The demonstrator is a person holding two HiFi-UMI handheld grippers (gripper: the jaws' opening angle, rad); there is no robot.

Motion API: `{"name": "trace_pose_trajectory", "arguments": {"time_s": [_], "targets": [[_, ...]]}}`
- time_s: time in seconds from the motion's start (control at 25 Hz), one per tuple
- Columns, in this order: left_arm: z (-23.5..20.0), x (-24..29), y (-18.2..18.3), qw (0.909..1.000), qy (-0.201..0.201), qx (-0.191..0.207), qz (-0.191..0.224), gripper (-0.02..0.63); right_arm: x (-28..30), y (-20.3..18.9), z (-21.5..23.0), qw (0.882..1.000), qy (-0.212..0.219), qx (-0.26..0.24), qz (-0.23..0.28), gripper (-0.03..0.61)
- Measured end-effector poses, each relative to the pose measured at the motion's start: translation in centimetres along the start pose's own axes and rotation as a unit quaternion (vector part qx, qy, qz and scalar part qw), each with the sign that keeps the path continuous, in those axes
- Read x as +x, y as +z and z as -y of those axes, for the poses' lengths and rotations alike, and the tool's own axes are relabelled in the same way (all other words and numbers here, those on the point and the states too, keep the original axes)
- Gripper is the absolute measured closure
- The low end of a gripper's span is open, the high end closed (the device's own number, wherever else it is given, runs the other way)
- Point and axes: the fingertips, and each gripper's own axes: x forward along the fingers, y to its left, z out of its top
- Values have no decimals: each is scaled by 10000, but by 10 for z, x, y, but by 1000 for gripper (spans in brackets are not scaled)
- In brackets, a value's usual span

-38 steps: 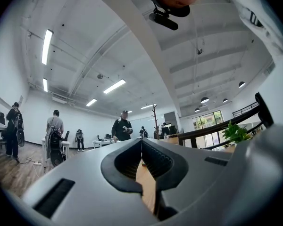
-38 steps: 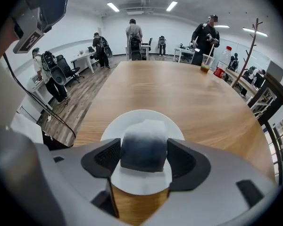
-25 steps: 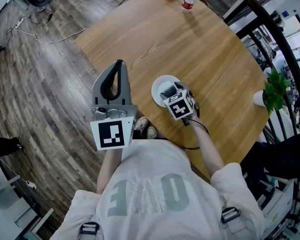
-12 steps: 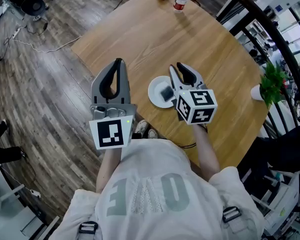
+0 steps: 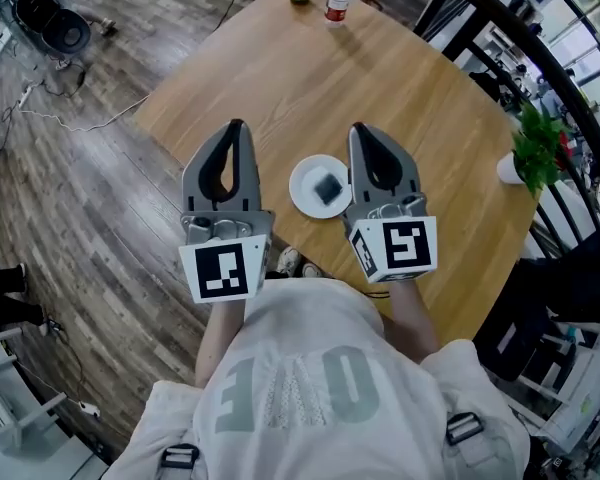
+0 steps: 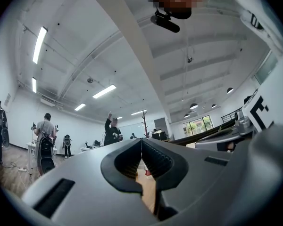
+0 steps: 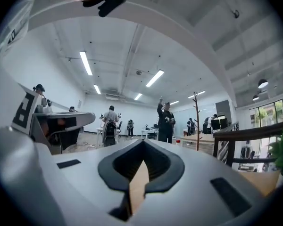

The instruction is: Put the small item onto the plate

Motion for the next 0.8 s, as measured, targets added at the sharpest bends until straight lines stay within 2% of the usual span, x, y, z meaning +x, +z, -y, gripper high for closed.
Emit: {"name": "trace_pose_trajectory", "arguments": {"time_s": [0.32, 0.8], "targets": [[6, 2, 2, 10000, -59, 5, 17, 604, -3, -3, -11, 9993, 145, -334, -20, 560], [3, 2, 2, 10000, -24, 11, 6, 604, -4, -8, -11, 9990, 216, -368, -111, 561]]}}
